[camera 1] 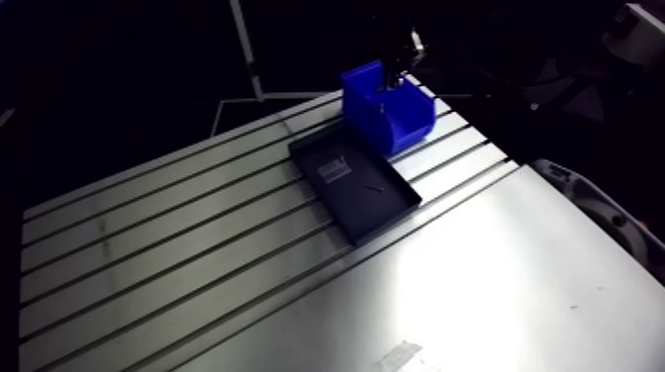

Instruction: Pick up the M10 bolt from the tray and put it into the blue bin.

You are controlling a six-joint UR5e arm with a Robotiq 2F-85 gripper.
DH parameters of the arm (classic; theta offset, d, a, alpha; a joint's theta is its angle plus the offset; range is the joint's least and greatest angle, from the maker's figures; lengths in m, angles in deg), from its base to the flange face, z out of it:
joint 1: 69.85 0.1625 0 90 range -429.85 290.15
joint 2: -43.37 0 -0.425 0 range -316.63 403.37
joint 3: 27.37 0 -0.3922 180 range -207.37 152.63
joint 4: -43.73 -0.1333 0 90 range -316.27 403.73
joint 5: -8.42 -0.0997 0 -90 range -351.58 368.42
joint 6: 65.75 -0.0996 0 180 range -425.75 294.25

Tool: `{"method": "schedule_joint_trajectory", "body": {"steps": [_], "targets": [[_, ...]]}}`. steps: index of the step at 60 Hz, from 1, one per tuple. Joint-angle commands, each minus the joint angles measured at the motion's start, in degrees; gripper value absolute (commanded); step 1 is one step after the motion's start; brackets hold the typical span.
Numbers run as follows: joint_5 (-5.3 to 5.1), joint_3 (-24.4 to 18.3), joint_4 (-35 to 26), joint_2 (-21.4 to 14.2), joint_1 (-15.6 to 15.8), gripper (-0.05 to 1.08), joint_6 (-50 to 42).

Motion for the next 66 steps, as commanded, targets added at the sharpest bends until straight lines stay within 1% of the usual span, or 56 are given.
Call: {"method": "schedule_joint_trajectory", "body": {"steps": [1, 7, 19, 25, 32, 36, 38, 41, 50, 58, 60, 61, 62, 63, 64, 65, 66], "targets": [[0.23, 0.26, 0.07, 1.45, -0.07, 1.05, -0.15], [0.23, 0.51, 0.31, 2.18, -0.34, 1.05, -0.17], [0.49, 1.92, 3.45, 2.44, -0.35, 1.05, -0.07], [0.49, 2.19, 3.59, 3.22, -0.35, 1.04, -0.07], [0.5, 2.52, 3.66, 3.34, -0.35, 1.04, -0.14], [0.65, 2.89, 3.68, 3.34, -0.35, 1.04, -0.15], [0.99, 2.98, 3.68, 3.5, -0.35, 1.04, -0.15], [1.18, 2.91, 3.76, 3.91, -0.44, 1.04, -0.15], [1.19, 2.91, 3.76, 4.13, -0.76, 1.04, -0.15], [1.19, 2.98, 3.76, 4.31, -1.05, 1.01, -0.15], [1.19, 3.0, 3.76, 4.31, -1.05, 0.99, -0.15], [1.19, 3.0, 3.76, 4.31, -1.13, 0.93, -0.15], [1.19, 3.07, 3.76, 4.31, -1.14, 0.84, -0.3], [1.19, 3.07, 3.76, 4.31, -1.14, 0.84, -0.3], [1.12, 3.08, 3.76, 4.31, -1.22, 0.72, -0.55], [1.12, 3.08, 3.76, 4.31, -1.22, 0.72, -0.55], [1.11, 3.16, 3.84, 4.31, -1.23, 0.57, -0.81]]}}
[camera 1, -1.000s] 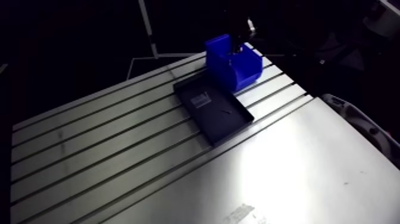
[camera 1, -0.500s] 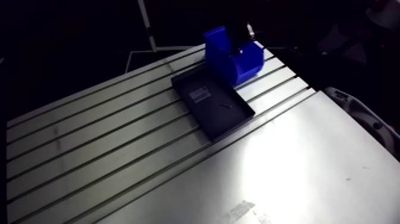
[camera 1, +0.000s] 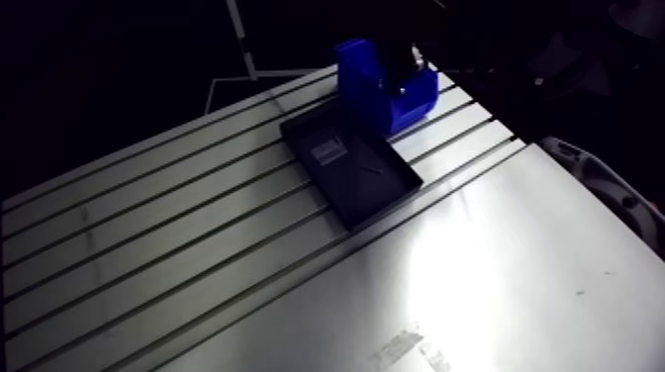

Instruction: Pick up the M10 bolt from the tray and put it into the blue bin.

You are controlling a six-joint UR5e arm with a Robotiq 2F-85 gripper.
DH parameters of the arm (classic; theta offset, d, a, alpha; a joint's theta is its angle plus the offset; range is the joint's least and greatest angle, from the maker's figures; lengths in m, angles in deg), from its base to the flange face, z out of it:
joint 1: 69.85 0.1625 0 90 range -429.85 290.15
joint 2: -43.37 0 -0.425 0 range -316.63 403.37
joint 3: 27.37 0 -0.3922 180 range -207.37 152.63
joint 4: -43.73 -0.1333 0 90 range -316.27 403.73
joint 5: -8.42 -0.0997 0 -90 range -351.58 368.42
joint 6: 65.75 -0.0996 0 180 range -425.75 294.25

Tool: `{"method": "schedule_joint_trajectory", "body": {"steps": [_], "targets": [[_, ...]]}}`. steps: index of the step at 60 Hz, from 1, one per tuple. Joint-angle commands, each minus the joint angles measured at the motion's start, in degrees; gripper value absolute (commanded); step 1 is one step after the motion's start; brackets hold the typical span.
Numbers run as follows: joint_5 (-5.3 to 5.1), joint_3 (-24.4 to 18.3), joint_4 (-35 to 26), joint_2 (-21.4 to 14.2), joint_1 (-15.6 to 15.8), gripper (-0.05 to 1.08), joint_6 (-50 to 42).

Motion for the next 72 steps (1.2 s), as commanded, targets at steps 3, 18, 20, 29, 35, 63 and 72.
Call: {"method": "schedule_joint_trajectory", "body": {"steps": [3, 18, 20, 29, 35, 63, 72], "targets": [[-0.07, 0.53, 0.47, 0.08, -0.39, 0.49, -0.76], [0.09, 3.1, 7.45, 0.0, -0.4, 0.01, -0.27], [0.18, 3.13, 7.77, -0.08, -0.4, 0.01, -0.18], [-0.16, 3.04, 7.74, -0.86, -0.14, 0.01, -0.67], [-0.33, 2.96, 7.42, -1.98, 0.04, 0.01, -0.69], [-0.42, -1.67, -5.65, -8.34, 0.22, 0.01, -3.94], [-0.93, -5.44, -13.69, -11.33, 0.46, 0.01, -6.98]]}}
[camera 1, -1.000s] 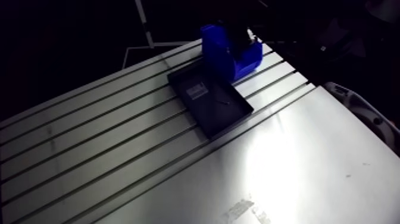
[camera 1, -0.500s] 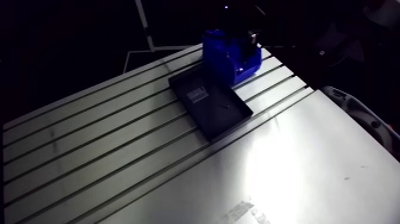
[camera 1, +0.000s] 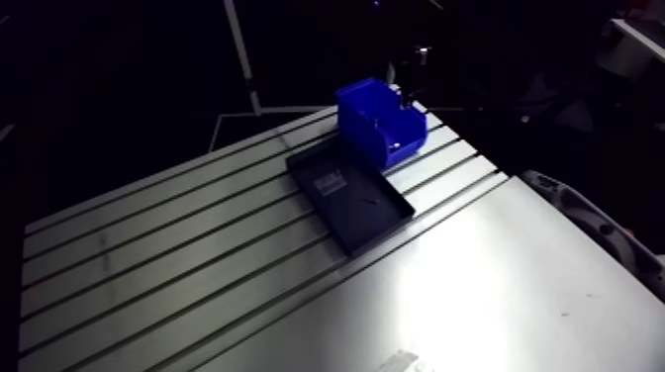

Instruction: Pick up the M10 bolt from the tray and put it into the blue bin.

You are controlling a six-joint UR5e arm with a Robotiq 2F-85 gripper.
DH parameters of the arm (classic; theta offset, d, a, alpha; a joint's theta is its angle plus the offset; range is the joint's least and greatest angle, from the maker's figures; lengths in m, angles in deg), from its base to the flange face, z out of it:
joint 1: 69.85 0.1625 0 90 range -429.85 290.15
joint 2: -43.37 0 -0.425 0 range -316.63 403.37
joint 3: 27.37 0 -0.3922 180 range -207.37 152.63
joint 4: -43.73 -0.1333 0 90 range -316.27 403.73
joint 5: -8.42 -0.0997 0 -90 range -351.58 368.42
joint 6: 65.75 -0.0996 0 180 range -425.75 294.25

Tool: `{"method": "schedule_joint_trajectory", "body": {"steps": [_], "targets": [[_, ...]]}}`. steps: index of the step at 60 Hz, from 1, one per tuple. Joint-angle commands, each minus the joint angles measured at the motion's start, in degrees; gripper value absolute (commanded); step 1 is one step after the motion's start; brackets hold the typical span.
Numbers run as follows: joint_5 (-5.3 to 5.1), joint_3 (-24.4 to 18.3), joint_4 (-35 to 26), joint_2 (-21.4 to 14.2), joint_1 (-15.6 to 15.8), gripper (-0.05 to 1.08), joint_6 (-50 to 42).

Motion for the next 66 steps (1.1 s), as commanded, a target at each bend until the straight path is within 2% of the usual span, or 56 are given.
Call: {"method": "schedule_joint_trajectory", "body": {"steps": [1, 8, 19, 25, 34, 39, 42, 52, 61, 66], "targets": [[-0.56, -5.45, -12.6, -4.69, 0.33, 0.01, -4.69], [-1.16, -7.32, -16.81, -6.64, 0.76, 0.01, -9.38], [-1.1, -9.59, -21.15, -8.49, 2.22, 0.01, -17.18], [-1.18, -11.27, -22.49, -9.91, 3.44, 0.01, -24.64], [-2.36, -12.56, -23.79, -11.67, 5.02, 0.01, -36.02], [-2.26, -12.84, -24.9, -13.34, 8.38, 0.01, -49.52], [-2.25, -12.85, -25.77, -13.8, 9.64, 0.01, -54.44], [-2.68, -12.85, -27.72, -14.86, 12.22, 0.01, -65.71], [-2.6, -13.11, -28.53, -15.32, 15.17, 0.01, -76.95], [-2.42, -13.11, -30.01, -15.34, 17.82, 0.01, -84.35]]}}
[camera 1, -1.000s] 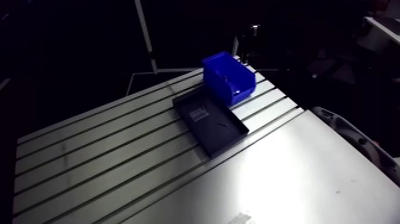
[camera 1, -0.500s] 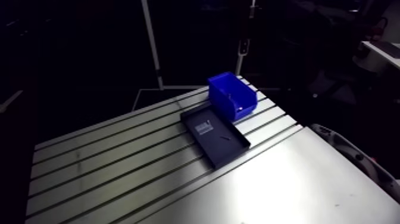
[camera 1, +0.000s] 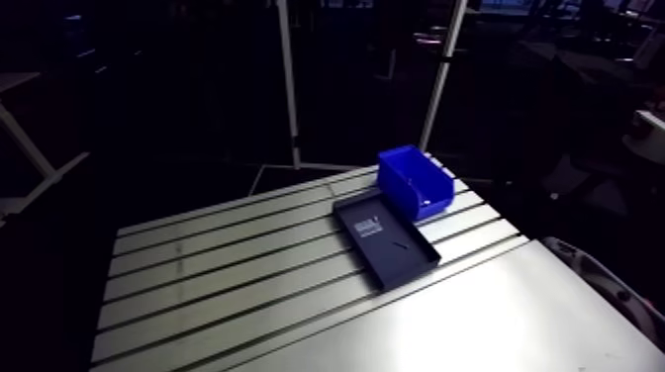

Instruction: Pick up the M10 bolt from the tray and put it into the blue bin.

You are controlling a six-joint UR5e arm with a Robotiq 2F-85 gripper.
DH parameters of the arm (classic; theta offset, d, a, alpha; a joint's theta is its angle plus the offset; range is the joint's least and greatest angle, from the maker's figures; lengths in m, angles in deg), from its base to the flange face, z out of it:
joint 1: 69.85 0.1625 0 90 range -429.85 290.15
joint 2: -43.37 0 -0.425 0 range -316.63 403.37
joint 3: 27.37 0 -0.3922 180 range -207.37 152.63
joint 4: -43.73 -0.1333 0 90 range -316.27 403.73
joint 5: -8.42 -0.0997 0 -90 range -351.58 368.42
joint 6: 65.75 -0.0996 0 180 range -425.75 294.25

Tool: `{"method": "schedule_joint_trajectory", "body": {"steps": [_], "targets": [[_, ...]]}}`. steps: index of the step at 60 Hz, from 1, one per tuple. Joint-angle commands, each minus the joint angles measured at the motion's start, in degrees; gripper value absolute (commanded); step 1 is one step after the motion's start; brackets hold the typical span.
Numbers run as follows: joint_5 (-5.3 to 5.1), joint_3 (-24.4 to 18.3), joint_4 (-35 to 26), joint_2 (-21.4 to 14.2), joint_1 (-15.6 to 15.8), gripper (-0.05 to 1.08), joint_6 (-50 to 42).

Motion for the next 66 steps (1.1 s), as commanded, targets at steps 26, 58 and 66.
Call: {"method": "schedule_joint_trajectory", "body": {"steps": [26, 58, 66], "targets": [[-1.64, -0.78, -8.13, -4.35, 10.98, 0.01, -48.76], [-1.9, 0.64, -9.38, -5.95, 9.63, 0.01, -48.17], [-1.9, 0.52, -9.29, -5.96, 9.8, 0.01, -48.17]]}}
